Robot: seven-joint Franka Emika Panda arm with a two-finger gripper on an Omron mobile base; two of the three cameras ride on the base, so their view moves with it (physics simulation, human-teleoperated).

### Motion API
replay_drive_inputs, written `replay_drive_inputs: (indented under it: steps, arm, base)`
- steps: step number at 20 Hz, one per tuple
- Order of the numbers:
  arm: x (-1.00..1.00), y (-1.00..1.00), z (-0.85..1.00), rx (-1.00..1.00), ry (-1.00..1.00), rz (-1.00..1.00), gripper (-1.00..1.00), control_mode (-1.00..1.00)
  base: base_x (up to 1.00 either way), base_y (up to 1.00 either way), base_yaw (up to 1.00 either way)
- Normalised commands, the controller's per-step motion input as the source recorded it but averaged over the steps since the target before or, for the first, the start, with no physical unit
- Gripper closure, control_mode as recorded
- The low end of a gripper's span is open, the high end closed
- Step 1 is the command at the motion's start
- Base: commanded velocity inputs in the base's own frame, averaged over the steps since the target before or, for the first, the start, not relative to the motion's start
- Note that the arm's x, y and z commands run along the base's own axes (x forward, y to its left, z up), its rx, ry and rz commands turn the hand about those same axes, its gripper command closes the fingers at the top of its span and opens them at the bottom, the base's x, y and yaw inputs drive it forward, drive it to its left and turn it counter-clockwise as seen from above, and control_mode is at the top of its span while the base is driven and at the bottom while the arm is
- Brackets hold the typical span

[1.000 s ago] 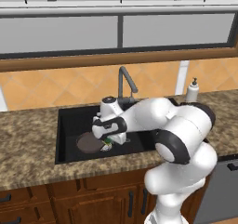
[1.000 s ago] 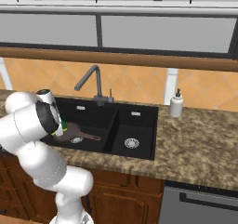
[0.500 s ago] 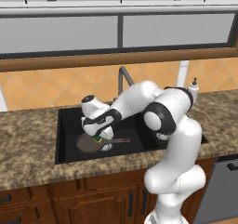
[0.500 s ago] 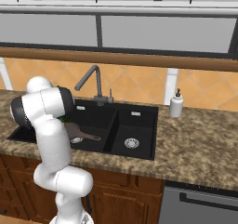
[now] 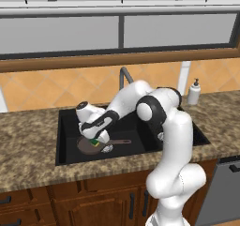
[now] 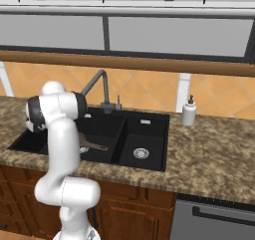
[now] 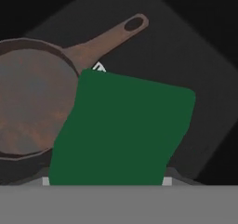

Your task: Pick the pan and sponge and place them into the sink. Then turn on the water.

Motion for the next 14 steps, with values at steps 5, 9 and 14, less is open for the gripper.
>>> replay_drive_inputs:
  steps: [5,9,14]
  arm:
    - [0.28,0.00,-0.59,0.00,-0.11,0.06,1.00,-1.00]
    - [0.35,0.00,-0.48,0.02,-0.11,0.12,1.00,-1.00]
    - [0.51,0.00,-0.33,0.02,-0.03,0.09,1.00,-1.00]
  base:
    - [0.00,0.00,0.00]
    - [0.00,0.00,0.00]
    - [0.00,0.00,0.00]
